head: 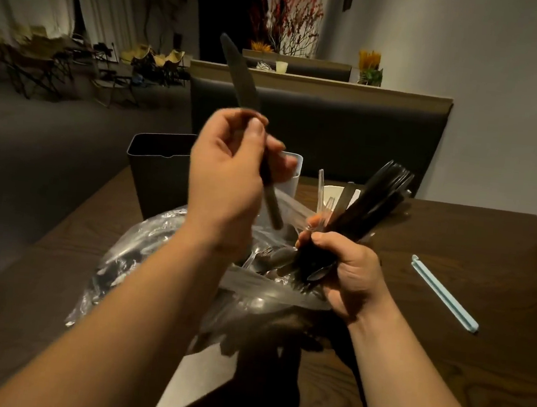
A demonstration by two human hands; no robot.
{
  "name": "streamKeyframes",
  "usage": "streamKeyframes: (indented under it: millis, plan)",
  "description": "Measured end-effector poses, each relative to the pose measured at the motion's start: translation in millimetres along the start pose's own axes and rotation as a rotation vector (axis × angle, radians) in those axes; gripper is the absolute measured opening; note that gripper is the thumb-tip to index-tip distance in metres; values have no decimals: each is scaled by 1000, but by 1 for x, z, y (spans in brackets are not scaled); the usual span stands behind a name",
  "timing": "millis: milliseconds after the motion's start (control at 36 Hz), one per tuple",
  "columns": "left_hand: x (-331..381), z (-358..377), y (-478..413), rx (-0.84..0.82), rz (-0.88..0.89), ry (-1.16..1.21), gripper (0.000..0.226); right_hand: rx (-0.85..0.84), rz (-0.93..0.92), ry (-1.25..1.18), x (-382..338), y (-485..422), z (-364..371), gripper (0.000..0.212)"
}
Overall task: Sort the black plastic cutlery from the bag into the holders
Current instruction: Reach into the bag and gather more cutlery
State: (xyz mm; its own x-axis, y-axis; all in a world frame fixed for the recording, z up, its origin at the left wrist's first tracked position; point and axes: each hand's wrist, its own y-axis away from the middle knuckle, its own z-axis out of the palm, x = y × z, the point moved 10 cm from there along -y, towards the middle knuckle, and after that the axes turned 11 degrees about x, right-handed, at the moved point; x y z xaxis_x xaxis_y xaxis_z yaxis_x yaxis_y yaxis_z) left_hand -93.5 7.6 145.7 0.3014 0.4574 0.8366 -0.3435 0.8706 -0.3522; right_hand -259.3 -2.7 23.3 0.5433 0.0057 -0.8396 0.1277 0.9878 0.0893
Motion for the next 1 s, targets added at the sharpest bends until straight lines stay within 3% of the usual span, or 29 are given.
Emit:
streamKeyframes:
  millis: [194, 333, 444, 556, 611, 722, 833, 1000]
  plan:
    - [6, -56, -71, 231, -134, 155, 11, 35, -5, 168, 16, 8, 20, 25]
    - [14, -97, -107, 391, 108, -65, 7, 78, 96, 190, 33, 11, 22, 18]
    - [15, -121, -127, 451, 295, -251, 7, 49, 128, 236, 46, 10, 32, 36]
    - [10, -123, -127, 417, 502, -469, 7, 63, 172, 328, 60, 11, 30, 15]
    - [5, -120, -127, 393, 546, -595, 7, 77, 155, 342, 61, 11, 28, 16]
    - [-23, -113, -139, 307, 462, -994, 12, 95, 98, 421, 55, 9, 26, 18]
    - [-46, -104, -141, 178, 409, -1331, 22, 91, 28, 553, 46, 7, 24, 39]
    - [-51, -100, -141, 84, 438, -1216, 36, 114, 25, 430, 40, 4, 21, 21]
